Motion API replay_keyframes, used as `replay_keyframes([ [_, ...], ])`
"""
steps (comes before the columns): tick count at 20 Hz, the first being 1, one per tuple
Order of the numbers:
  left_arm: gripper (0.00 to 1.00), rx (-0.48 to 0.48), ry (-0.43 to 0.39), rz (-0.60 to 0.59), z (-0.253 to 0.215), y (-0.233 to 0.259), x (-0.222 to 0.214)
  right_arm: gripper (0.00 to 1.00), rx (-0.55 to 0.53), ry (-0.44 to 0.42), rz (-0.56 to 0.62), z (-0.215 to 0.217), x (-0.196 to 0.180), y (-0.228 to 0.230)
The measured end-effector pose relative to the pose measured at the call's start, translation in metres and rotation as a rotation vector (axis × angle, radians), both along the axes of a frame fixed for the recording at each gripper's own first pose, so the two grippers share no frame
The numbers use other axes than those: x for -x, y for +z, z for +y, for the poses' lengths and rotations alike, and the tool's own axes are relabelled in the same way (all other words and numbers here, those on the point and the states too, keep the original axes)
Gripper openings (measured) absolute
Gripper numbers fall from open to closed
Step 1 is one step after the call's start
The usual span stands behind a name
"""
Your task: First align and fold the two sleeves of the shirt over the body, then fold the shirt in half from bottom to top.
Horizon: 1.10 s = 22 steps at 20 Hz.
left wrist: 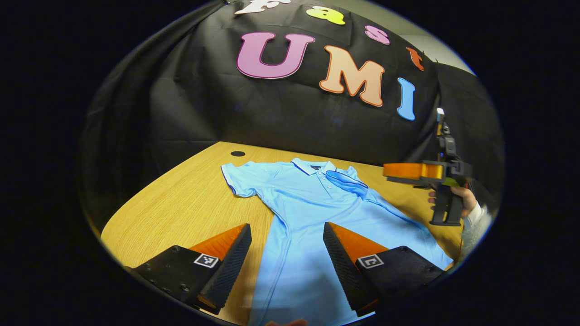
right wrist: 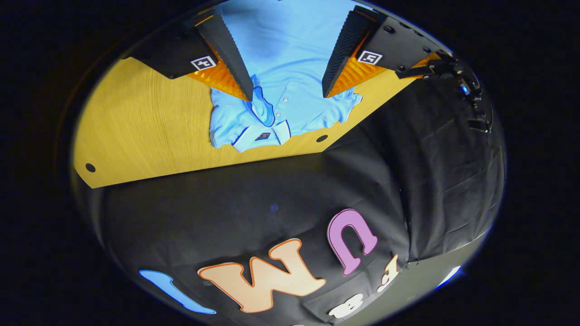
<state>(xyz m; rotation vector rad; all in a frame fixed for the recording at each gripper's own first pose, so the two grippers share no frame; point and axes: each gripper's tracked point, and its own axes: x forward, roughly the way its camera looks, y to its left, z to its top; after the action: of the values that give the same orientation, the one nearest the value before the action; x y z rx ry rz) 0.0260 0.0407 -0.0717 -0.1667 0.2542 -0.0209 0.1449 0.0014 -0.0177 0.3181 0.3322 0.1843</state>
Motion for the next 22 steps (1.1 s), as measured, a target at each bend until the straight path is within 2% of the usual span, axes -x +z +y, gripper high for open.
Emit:
replay_keyframes([
  [6, 0.94, -0.01, 0.018, 0.015, 0.025, 0.018, -0.031, 0.97, 0.089, -0.033, -0.053, -0.028, 0.096, -0.005],
  [9, 0.94, -0.046, 0.063, 0.026, 0.053, 0.035, -0.064, 0.97, 0.039, -0.058, -0.074, -0.04, 0.128, -0.008],
  [13, 0.94, -0.048, 0.094, 0.055, 0.083, 0.044, -0.12, 0.97, 0.039, -0.108, -0.078, -0.061, 0.147, -0.015],
  [16, 0.94, -0.047, 0.129, 0.117, 0.103, 0.033, -0.154, 0.97, 0.072, -0.105, -0.086, -0.059, 0.157, -0.016],
  [22, 0.94, -0.056, 0.161, 0.231, 0.129, -0.001, -0.191, 0.97, 0.125, -0.093, -0.095, -0.053, 0.164, -0.023],
])
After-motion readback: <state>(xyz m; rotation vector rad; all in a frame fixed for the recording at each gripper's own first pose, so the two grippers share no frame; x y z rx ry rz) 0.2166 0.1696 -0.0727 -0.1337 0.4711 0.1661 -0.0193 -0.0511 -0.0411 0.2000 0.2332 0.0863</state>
